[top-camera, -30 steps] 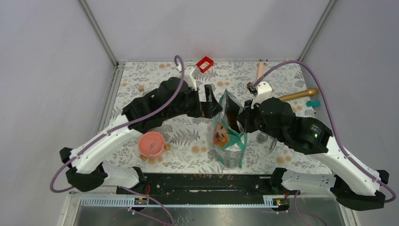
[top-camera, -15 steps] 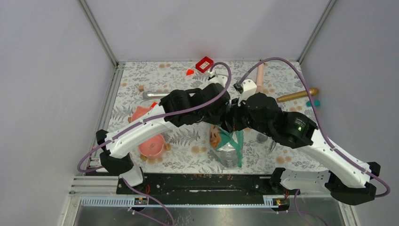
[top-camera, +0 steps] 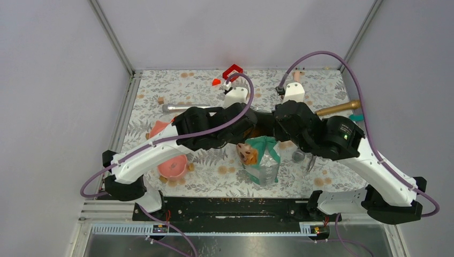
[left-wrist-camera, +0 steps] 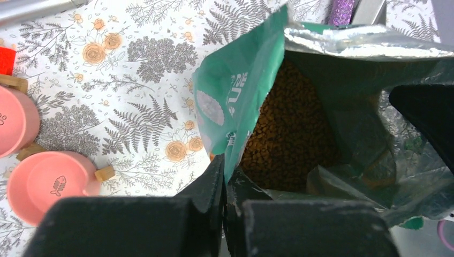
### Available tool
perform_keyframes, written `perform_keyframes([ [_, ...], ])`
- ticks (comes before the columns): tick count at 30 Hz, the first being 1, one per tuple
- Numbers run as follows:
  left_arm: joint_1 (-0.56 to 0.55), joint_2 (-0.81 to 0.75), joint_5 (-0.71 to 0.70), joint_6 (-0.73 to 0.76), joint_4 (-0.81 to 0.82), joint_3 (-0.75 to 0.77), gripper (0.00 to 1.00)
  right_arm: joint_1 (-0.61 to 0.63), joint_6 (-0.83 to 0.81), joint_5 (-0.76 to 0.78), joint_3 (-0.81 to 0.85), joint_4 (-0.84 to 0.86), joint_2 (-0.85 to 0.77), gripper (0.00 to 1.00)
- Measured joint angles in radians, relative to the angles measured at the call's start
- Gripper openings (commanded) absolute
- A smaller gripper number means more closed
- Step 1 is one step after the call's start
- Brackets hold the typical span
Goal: Serve the pet food
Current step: Open the pet food bag at the center of the board.
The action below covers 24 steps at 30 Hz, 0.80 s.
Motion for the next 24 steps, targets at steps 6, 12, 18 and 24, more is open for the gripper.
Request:
perform_keyframes([
  [6,0.0,-0.002,-0.009,0.001,0.024,0.0,0.0,0.0,0.032,0.06,0.009,-0.051,0.004,0.0],
  [12,0.055,-0.002,0.017,0.079,0.076,0.001,0.0,-0.116,-0.047,-0.073,-0.171,0.215,-0.095,0.0],
  [18,0.217,0.0,0.096,0.159,0.167,0.001,0.0,-0.222,-0.07,-0.214,-0.207,0.365,-0.073,0.0],
  [24,0.317,0.015,0.135,0.215,0.199,0.021,0.0,-0.319,-0.055,-0.33,-0.241,0.51,-0.031,0.09],
])
